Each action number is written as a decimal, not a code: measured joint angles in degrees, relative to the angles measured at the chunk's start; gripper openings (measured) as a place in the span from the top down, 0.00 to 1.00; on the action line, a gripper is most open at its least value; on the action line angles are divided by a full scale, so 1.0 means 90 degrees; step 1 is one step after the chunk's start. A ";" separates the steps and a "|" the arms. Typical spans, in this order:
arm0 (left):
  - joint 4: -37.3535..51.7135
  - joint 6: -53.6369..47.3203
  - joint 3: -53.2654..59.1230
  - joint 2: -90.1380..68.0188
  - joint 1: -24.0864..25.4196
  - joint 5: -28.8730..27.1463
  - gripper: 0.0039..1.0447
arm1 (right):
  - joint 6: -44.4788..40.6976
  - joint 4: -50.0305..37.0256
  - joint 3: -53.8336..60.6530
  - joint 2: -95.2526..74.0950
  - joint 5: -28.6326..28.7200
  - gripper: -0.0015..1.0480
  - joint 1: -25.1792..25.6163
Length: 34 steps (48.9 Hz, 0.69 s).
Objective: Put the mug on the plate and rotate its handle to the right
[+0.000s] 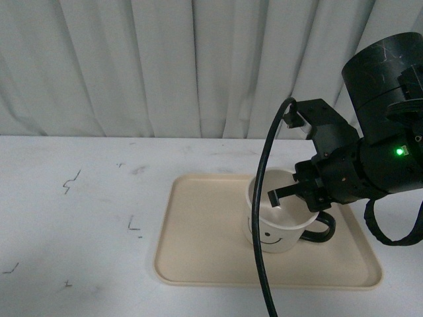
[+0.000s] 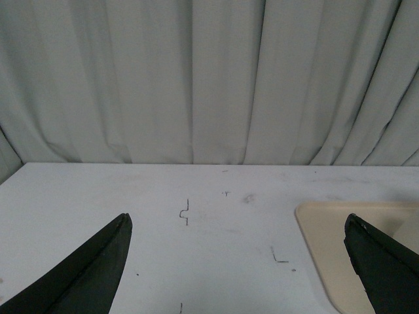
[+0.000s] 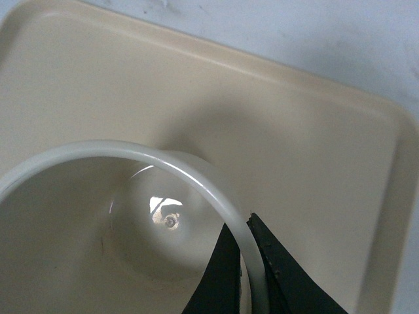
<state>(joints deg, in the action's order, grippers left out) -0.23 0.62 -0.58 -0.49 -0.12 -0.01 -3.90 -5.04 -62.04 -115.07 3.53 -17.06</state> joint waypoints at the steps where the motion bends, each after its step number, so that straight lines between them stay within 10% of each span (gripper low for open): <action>1: 0.0002 0.0000 0.0000 0.0000 0.0002 0.0000 0.06 | -0.0058 -0.0017 0.0002 0.0005 0.0027 0.96 0.0002; 34: 0.0000 0.0000 0.0000 0.0000 0.0002 0.0000 0.06 | -0.2946 0.1885 -0.0848 -0.0121 0.1171 0.96 0.0367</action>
<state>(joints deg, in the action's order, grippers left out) -0.23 0.62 -0.58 -0.49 -0.10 -0.01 -30.41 11.92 -69.67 -116.16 14.06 -13.76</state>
